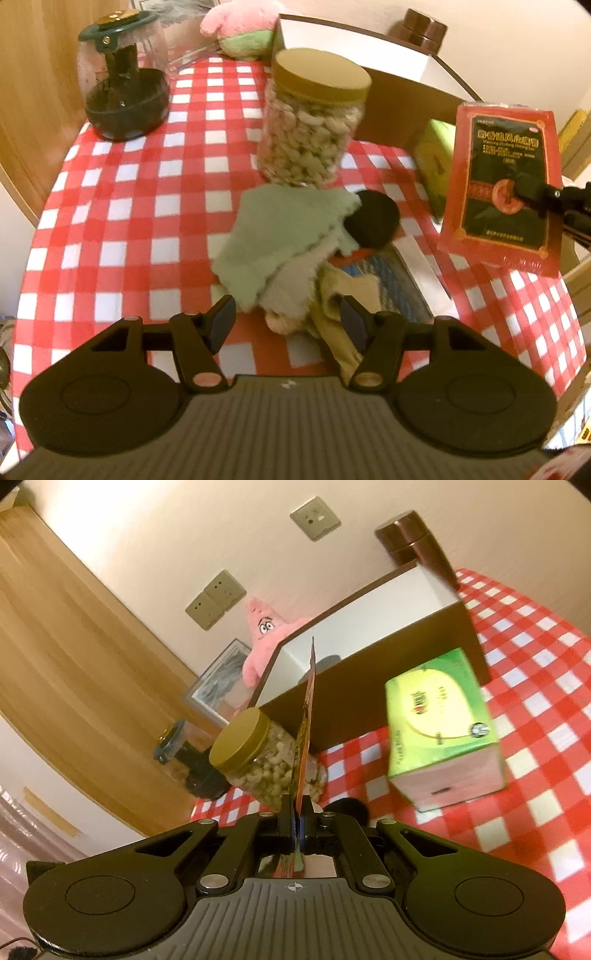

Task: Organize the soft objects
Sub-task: 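Lift the red packet with the right tool and move it beside the tissue box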

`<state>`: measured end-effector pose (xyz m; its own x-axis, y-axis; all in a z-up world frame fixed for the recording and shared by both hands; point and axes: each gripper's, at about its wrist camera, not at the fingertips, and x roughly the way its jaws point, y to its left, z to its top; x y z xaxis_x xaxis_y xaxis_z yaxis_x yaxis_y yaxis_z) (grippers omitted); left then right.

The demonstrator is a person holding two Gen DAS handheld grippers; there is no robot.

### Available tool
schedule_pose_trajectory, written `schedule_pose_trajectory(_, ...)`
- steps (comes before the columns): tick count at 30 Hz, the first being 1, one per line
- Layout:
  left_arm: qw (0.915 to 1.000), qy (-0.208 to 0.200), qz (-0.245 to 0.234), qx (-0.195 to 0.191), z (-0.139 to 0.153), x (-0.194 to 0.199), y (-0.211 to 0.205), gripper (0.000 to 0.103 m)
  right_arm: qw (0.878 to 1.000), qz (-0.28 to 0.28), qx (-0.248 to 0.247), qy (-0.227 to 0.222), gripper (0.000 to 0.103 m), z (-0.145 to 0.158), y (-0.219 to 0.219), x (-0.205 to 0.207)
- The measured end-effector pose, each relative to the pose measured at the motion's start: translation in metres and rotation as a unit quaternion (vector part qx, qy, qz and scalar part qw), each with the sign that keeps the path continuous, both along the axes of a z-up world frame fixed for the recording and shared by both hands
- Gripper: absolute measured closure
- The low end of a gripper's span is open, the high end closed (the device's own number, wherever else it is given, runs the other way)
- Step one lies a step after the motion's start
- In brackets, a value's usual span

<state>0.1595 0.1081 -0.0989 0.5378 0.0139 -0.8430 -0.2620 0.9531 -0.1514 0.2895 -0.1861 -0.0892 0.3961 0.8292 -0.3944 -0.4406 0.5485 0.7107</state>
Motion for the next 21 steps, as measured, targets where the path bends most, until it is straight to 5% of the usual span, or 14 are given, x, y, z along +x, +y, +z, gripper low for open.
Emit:
schedule_pose_trajectory(3, 0.9999, 0.005, -0.01, -0.004, -0.004, -0.004, -0.01, 0.043, 0.999, 0.003, -0.032, -0.023, 0.101, 0.008, -0.007, -0.007)
schedule_pose_trajectory(7, 0.9998, 0.011, -0.019, -0.006, -0.007, -0.005, -0.018, 0.043, 0.983, 0.031, -0.148, -0.107, 0.101, 0.018, 0.002, -0.028)
schedule_pose_trajectory(9, 0.9996, 0.013, -0.023, -0.005, -0.008, -0.005, -0.022, 0.043, 0.959, 0.054, -0.216, -0.173, 0.101, 0.022, 0.011, -0.044)
schedule_pose_trajectory(14, 0.9993, 0.017, -0.035, -0.002, -0.01, -0.002, -0.03, 0.043, 0.875, 0.104, -0.347, -0.32, 0.101, 0.015, 0.036, -0.089)
schedule_pose_trajectory(18, 0.999, 0.023, -0.038, -0.002, -0.013, 0.0, -0.034, 0.043, 0.84, 0.123, -0.388, -0.36, 0.101, -0.001, 0.043, -0.104)
schedule_pose_trajectory(21, 0.9988, 0.03, -0.039, 0.0, -0.017, 0.001, -0.034, 0.043, 0.829, 0.133, -0.398, -0.371, 0.101, -0.007, 0.043, -0.105)
